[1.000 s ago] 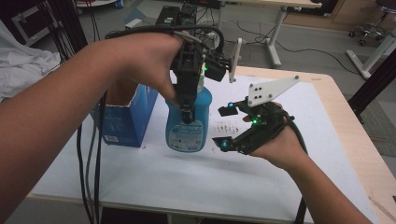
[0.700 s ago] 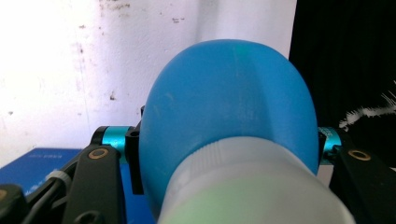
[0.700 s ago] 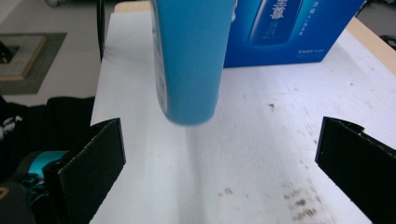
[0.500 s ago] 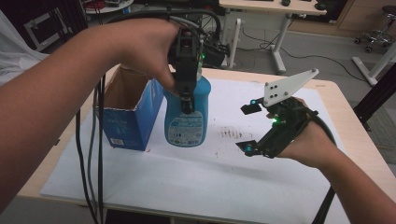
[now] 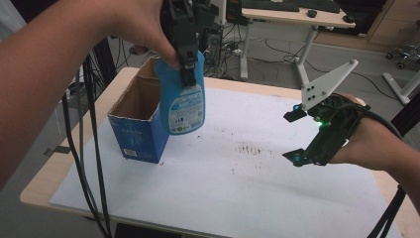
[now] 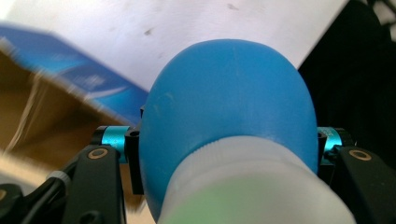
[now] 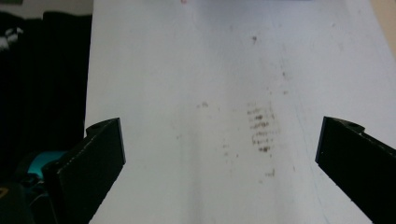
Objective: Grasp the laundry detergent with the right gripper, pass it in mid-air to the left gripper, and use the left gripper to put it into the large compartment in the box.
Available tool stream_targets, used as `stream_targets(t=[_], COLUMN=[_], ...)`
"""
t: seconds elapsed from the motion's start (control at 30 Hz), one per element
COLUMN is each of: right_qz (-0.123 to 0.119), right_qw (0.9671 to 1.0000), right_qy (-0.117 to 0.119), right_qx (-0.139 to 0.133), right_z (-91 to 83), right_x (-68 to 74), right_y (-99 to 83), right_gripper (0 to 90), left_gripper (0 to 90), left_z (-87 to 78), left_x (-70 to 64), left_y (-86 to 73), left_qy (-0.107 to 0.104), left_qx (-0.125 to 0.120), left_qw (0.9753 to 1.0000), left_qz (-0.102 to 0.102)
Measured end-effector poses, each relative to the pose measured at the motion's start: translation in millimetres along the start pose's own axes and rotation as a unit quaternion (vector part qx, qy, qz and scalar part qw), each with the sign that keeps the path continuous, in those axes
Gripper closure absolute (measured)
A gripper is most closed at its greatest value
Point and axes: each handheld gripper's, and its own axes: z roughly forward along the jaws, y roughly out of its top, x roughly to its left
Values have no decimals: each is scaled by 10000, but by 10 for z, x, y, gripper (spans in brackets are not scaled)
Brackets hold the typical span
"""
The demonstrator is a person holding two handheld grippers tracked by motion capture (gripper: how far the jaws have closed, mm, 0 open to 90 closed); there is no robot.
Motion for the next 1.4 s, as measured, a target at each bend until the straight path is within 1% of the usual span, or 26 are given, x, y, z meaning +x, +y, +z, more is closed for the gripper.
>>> stream_targets(t=[0.03, 0.07, 0.13, 0.2, 0.3, 0.33, 0.37, 0.4, 0.5, 0.53, 0.57, 0.63, 0.67, 0.7, 0.77, 0.9, 1.0, 1.07, 1.1, 1.13, 1.2, 1.23, 1.27, 1.33, 1.37, 1.4], right_qz=[-19, -2, -43, -40, -35, -25, -25, -48, 6, 3, -2, -7, -7, -17, -32, -34, -32, -24, -24, -24, -35, -28, -28, -29, -29, 2], right_qw=[10000, 9999, 9997, 9996, 9995, 9995, 9995, 9995, 9992, 9992, 9991, 9991, 9991, 9991, 9990, 9989, 9988, 9987, 9987, 9987, 9986, 9986, 9985, 9986, 9986, 9985], right_qy=[-7, -17, -9, -35, -43, -42, -42, -47, -49, -52, -50, -64, -64, -56, -85, -97, -97, -101, -101, -101, -95, -99, -100, -106, -106, -115], right_qx=[89, 151, 236, 266, 298, 311, 311, 318, 392, 402, 419, 420, 420, 422, 437, 459, 489, 494, 501, 501, 525, 527, 534, 524, 524, 540], right_z=[-17, -28, -66, -96, -120, -122, -122, -118, -112, -108, -107, -99, -99, -93, -87, -74, -61, -53, -45, -45, -36, -33, -31, -21, -21, -16], right_x=[-9, -13, -44, -67, -95, -101, -101, -115, -109, -110, -112, -109, -109, -106, -101, -96, -92, -92, -92, -92, -88, -84, -83, -81, -81, -77], right_y=[3, 6, 10, 7, -7, -14, -14, -27, -36, -37, -35, -29, -29, -19, -14, -8, 0, 3, 5, 5, 9, 10, 8, 1, 1, -9], right_gripper=[7, 7, 7, 7, 8, 8, 8, 8, 8, 8, 8, 8, 8, 8, 8, 8, 8, 8, 8, 8, 8, 8, 8, 8, 8, 8], left_gripper=[393, 393, 393, 393, 393, 393, 393, 393, 393, 393, 393, 393, 393, 393, 393, 393, 393, 393, 393, 393, 393, 393, 393, 393, 393, 393], left_z=[-31, -81, -165, -229, -312, -333, -333, -354, -354, -354, -337, -320, -320, -288, -247, -161, -34, -10, 68, 68, 178, 219, 260, 338, 338, 412], left_x=[29, 71, 145, 212, 328, 363, 363, 426, 508, 508, 555, 607, 607, 650, 693, 759, 815, 826, 857, 857, 903, 918, 933, 961, 961, 991], left_y=[-22, -60, -119, -179, -269, -298, -298, -352, -418, -418, -450, -480, -480, -498, -516, -540, -551, -552, -556, -556, -564, -568, -572, -580, -580, -587], left_qy=[21, 76, 135, 181, 256, 292, 292, 363, 464, 464, 526, 571, 571, 620, 643, 622, 540, 525, 482, 482, 437, 409, 388, 354, 354, 314], left_qx=[-31, -76, -108, -157, -157, -159, -159, -177, -163, -163, -186, -176, -176, -162, -136, -126, -99, -88, -52, -52, -24, 12, 17, 35, 35, 67], left_qw=[9999, 9995, 9979, 9952, 9891, 9872, 9872, 9822, 9752, 9752, 9697, 9647, 9647, 9627, 9607, 9595, 9604, 9609, 9628, 9628, 9662, 9670, 9672, 9701, 9701, 9711], left_qz=[-120, -303, -618, -952, -1441, -1558, -1558, -1832, -2160, -2160, -2378, -2565, -2565, -2629, -2699, -2745, -2733, -2717, -2659, -2659, -2541, -2515, -2512, -2403, -2403, -2365])
